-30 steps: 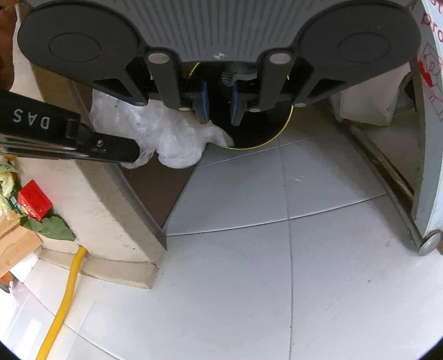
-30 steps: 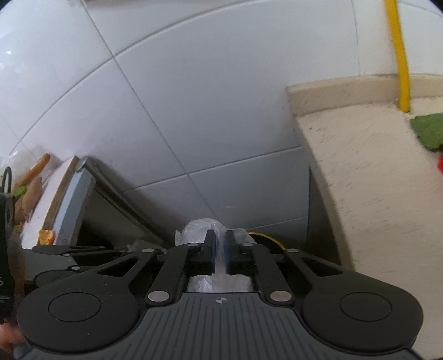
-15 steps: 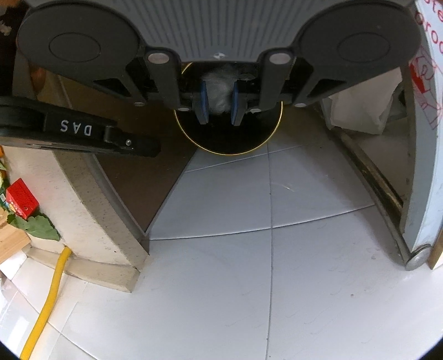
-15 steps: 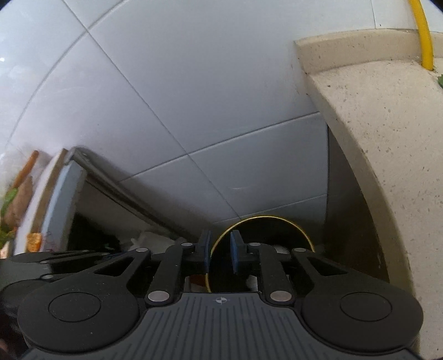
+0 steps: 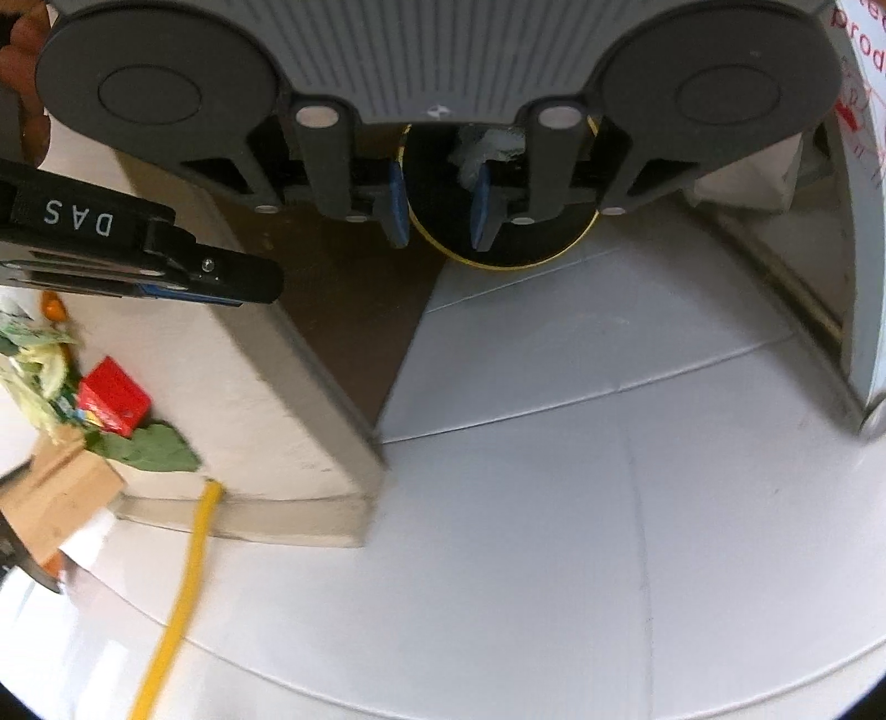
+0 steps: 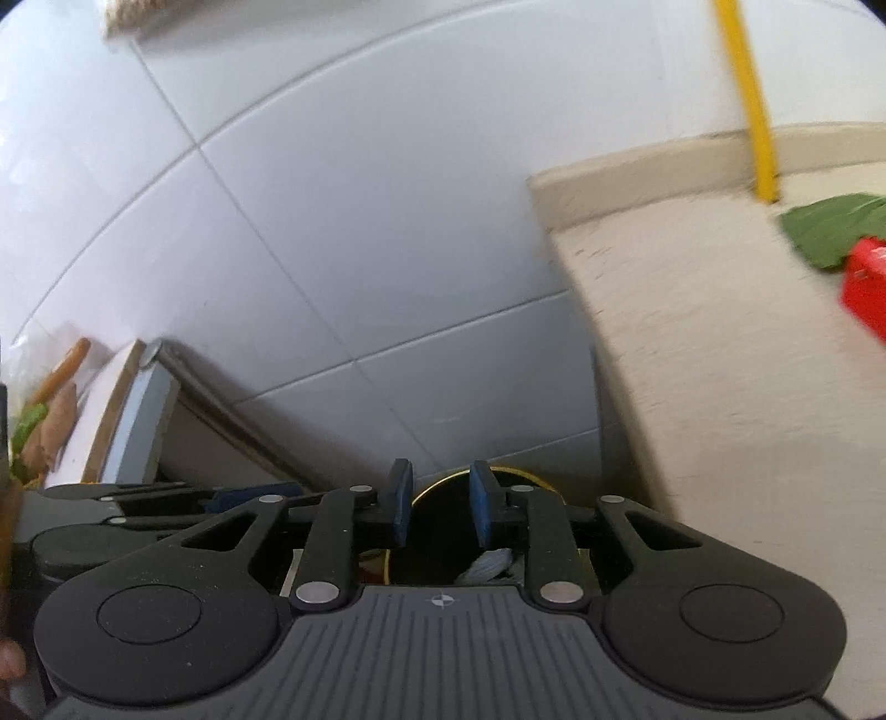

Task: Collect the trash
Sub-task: 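Open the left tool over the bin while the right tool opens, dropping leaf and bag, then raise both open tools back toward the countertop debris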

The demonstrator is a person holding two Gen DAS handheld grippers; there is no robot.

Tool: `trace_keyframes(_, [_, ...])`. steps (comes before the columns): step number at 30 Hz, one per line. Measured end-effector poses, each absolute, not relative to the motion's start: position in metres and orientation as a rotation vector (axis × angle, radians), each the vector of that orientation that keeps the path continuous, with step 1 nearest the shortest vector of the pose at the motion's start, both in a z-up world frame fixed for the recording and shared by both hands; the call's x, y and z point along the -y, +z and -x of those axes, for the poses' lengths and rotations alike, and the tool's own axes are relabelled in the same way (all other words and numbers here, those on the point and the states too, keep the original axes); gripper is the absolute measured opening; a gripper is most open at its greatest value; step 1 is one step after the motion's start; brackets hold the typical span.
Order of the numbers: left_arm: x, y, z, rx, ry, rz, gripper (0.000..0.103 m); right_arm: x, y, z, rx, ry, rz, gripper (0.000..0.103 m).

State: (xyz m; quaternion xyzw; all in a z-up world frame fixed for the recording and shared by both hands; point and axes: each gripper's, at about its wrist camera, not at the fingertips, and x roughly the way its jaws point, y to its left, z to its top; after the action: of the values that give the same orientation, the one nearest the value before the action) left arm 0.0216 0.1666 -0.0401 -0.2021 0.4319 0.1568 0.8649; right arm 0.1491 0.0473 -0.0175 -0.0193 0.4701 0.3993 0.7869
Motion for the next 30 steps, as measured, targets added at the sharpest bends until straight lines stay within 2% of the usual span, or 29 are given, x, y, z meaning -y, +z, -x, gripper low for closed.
trace_keyframes(5, [-0.149,-0.027,-0.034,-0.889,0.278,0.379,0.020,-0.023,-0.001,-0.148,-0.957,0.809,0.018,0.036])
trace_keyframes(12, [-0.120,-0.008,-0.051,-0.852,0.178,0.324,0.026,0.025,0.020,-0.140,-0.880,0.692,-0.010,0.044])
trace_keyframes(16, [-0.097,0.002,-0.063,-0.835,0.086,0.276,0.027,0.056,0.027,-0.134,-0.855,0.610,-0.031,0.044])
trace_keyframes(19, [-0.078,0.009,-0.071,-0.827,0.014,0.241,0.030,0.084,0.031,-0.127,-0.840,0.535,-0.043,0.050])
trace_keyframes(30, [-0.006,0.014,-0.096,-0.827,-0.236,0.141,0.036,0.194,0.048,-0.108,-0.789,0.197,-0.091,0.058])
